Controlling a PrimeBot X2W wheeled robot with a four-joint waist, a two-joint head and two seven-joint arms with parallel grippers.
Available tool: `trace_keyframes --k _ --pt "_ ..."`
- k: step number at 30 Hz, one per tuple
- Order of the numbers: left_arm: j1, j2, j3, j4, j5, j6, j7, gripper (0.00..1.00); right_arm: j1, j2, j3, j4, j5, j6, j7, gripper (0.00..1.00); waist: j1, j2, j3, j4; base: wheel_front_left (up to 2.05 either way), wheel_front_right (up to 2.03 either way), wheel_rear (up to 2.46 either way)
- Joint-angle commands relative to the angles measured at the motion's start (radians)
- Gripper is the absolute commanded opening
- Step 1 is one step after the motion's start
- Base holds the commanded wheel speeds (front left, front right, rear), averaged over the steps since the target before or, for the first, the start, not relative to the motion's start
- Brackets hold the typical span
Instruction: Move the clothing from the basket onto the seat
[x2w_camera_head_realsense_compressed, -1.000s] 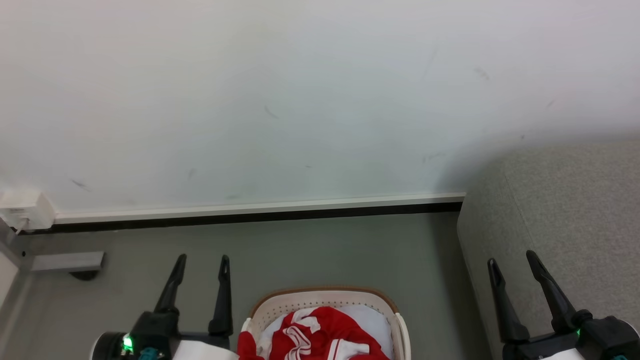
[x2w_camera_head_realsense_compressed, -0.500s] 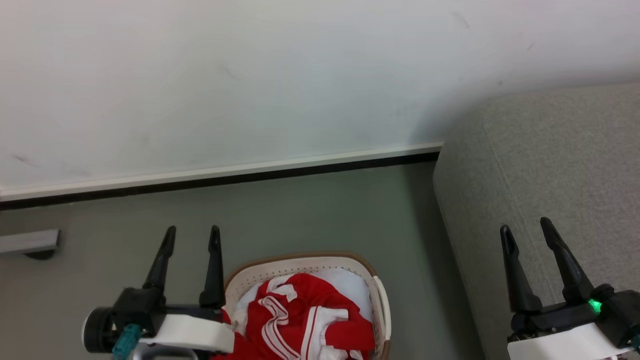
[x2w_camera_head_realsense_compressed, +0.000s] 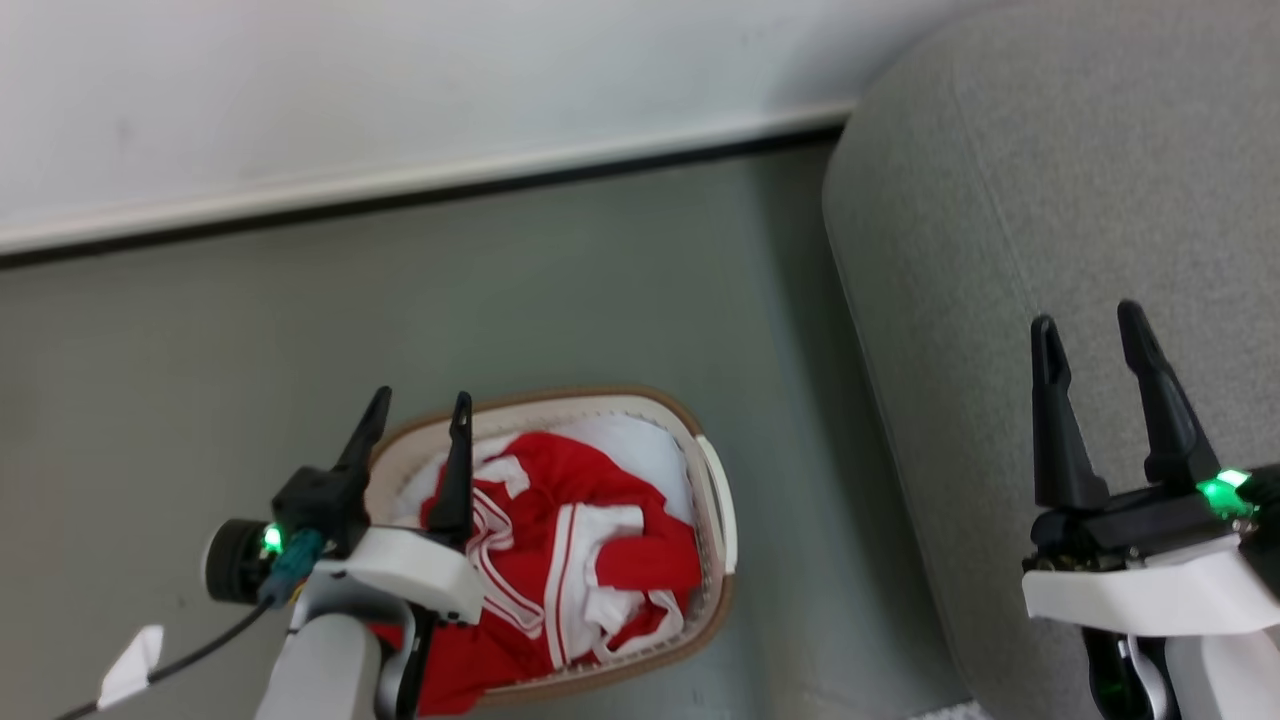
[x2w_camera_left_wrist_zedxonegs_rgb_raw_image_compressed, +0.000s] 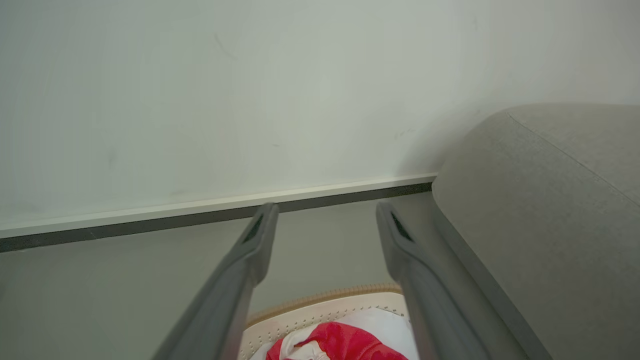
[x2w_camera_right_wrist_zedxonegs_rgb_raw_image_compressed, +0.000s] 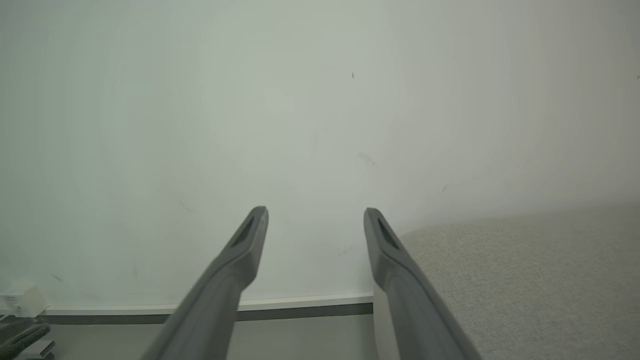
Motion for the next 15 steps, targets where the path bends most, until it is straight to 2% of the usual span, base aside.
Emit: trace_keyframes --k 1,10,15 --pt "-0.023 0.013 -0.002 0.026 0.013 -0.006 0.000 1.00 -0.019 0.001 -0.003 -0.005 0.008 -0.002 0.000 1.00 -0.0002 0.0000 0.078 -0.041 0.00 0.00 0.00" --pt "-0.198 0.048 -0.059 0.361 0.037 -0.067 0.002 1.00 -0.099 0.027 0.003 -0.028 0.025 -0.002 0.000 1.00 -0.0002 0.0000 0.216 -0.098 0.00 0.00 0.00" --pt "-0.293 0.068 -0.091 0.543 0.029 -0.090 0.050 1.00 -0.139 0.035 0.020 -0.041 0.034 -0.002 0.001 1.00 -0.0002 0.0000 0.277 -0.142 0.00 0.00 0.00"
